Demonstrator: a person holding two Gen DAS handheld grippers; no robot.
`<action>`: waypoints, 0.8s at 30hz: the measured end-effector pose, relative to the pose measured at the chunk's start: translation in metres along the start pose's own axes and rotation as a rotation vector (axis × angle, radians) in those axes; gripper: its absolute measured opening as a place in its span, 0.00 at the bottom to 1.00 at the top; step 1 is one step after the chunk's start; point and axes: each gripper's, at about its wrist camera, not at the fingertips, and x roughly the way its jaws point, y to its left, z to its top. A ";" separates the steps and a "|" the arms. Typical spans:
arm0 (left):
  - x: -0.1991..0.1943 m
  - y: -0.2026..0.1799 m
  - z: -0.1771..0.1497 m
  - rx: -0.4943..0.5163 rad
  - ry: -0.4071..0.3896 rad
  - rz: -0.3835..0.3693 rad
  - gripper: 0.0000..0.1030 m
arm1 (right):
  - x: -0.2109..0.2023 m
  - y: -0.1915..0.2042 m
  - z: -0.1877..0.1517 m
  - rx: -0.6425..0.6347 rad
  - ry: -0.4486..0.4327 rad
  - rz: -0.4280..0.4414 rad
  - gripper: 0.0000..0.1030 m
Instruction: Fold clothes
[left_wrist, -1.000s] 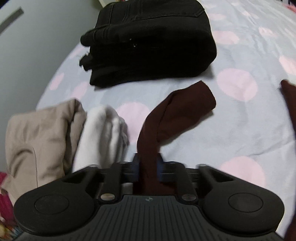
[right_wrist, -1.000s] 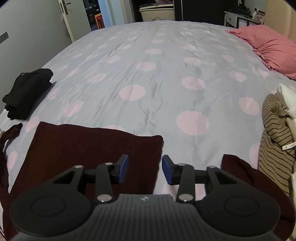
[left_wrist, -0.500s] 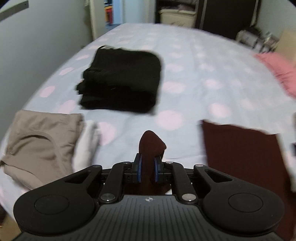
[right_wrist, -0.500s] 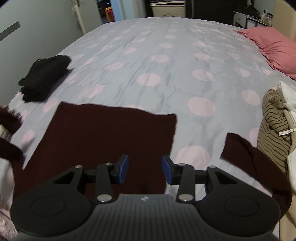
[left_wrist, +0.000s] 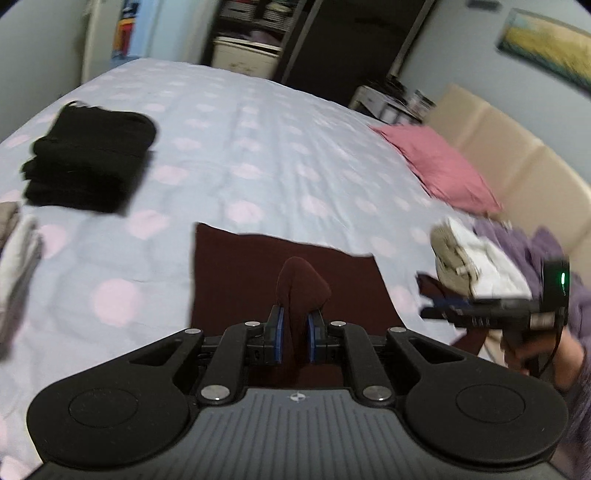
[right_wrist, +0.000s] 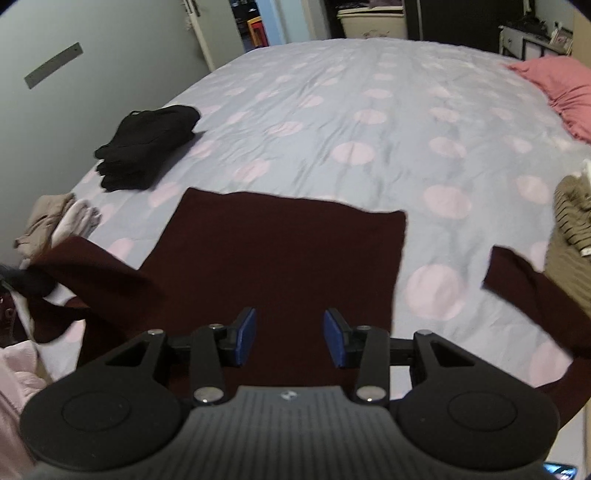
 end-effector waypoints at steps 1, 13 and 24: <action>0.009 -0.010 -0.007 0.029 0.014 0.001 0.10 | 0.001 0.002 -0.003 -0.002 0.009 0.008 0.44; 0.087 -0.074 -0.092 0.307 0.211 0.037 0.11 | 0.022 0.022 -0.049 -0.043 0.145 0.105 0.43; 0.052 -0.062 -0.102 0.421 0.242 0.043 0.45 | 0.044 0.043 -0.051 -0.116 0.219 0.144 0.44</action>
